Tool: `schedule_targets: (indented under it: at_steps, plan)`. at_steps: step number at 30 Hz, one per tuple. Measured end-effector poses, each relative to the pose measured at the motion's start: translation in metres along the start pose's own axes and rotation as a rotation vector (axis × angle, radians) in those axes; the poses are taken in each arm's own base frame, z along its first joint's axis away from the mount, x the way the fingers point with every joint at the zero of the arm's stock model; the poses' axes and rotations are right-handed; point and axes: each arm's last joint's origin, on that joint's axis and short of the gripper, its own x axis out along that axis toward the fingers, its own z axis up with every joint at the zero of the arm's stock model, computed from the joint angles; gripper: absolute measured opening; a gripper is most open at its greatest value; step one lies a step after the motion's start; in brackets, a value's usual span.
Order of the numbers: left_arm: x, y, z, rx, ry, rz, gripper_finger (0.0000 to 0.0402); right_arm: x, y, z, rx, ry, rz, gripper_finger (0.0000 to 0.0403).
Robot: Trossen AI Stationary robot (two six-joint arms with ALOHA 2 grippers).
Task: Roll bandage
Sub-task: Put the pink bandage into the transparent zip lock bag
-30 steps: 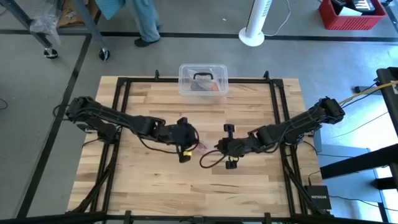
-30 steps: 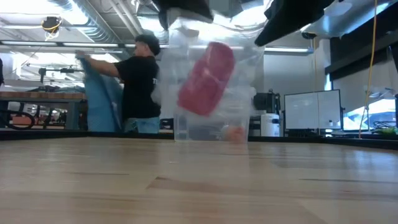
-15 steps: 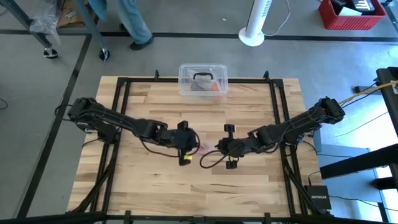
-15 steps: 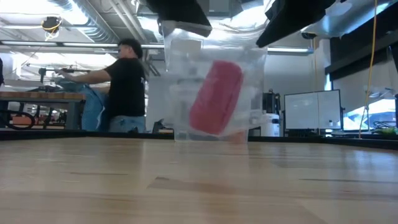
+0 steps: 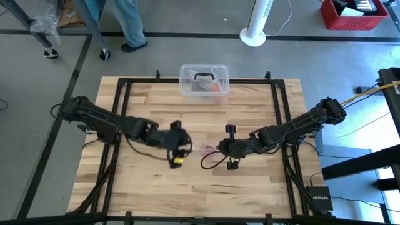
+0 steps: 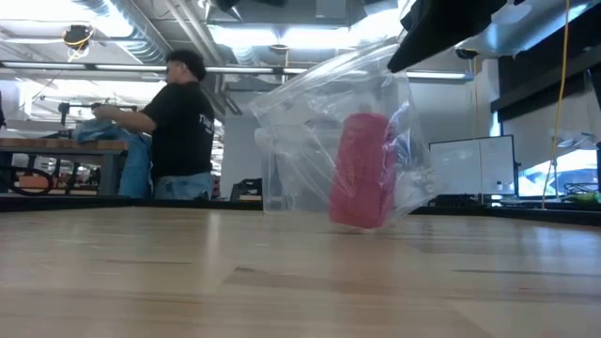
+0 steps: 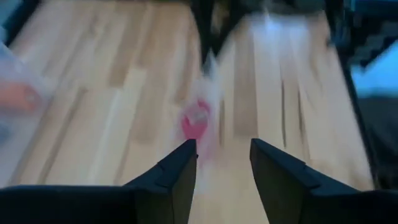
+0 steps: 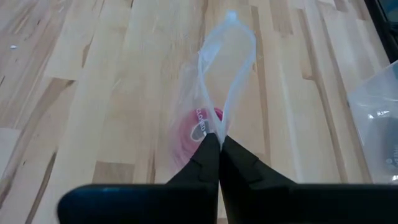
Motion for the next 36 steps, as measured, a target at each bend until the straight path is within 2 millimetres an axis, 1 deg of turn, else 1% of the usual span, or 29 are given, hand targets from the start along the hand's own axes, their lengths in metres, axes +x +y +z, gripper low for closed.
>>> schedule_targets:
  at_steps: [3, 5, 8, 12, 15, 20, 24, 30, 33, 36]
  plan:
    - [0.003, -0.007, -0.015, 0.040, 0.087, 0.043, 0.0144, 0.000, 0.000, 0.000, 0.015, -0.003, 0.000, 0.0005]
    - [0.007, -0.007, -0.024, 0.044, 0.108, 0.072, 0.0142, 0.000, 0.000, 0.000, 0.018, -0.002, 0.000, 0.0005]
    - [0.017, -0.005, -0.043, 0.060, 0.158, 0.105, 0.0138, 0.000, 0.000, 0.000, 0.020, -0.004, 0.000, 0.0005]
    - [0.032, 0.004, -0.067, 0.039, 0.212, 0.149, 0.0134, 0.000, 0.000, 0.000, 0.025, -0.004, 0.000, 0.0005]
    - [0.041, 0.007, -0.078, 0.041, 0.188, 0.147, 0.0133, 0.000, 0.000, 0.000, 0.021, -0.004, -0.001, 0.0005]
    - [0.050, 0.011, -0.086, 0.076, 0.147, 0.153, 0.0133, 0.000, -0.001, 0.000, 0.019, -0.001, -0.009, 0.0005]
    - [0.052, 0.015, -0.084, 0.080, 0.124, 0.165, 0.0133, 0.000, 0.000, 0.000, 0.017, 0.000, -0.009, 0.0005]
    - [0.052, 0.013, -0.082, 0.104, 0.097, 0.150, 0.0132, 0.000, 0.000, 0.000, 0.017, 0.000, -0.009, 0.0005]
    - [0.052, 0.014, -0.082, 0.105, 0.107, 0.153, 0.0121, 0.000, 0.000, 0.000, 0.016, 0.000, -0.009, 0.0005]
    - [0.052, 0.013, -0.083, 0.101, 0.108, 0.153, 0.0101, 0.000, 0.000, 0.000, 0.016, 0.000, -0.009, 0.0005]
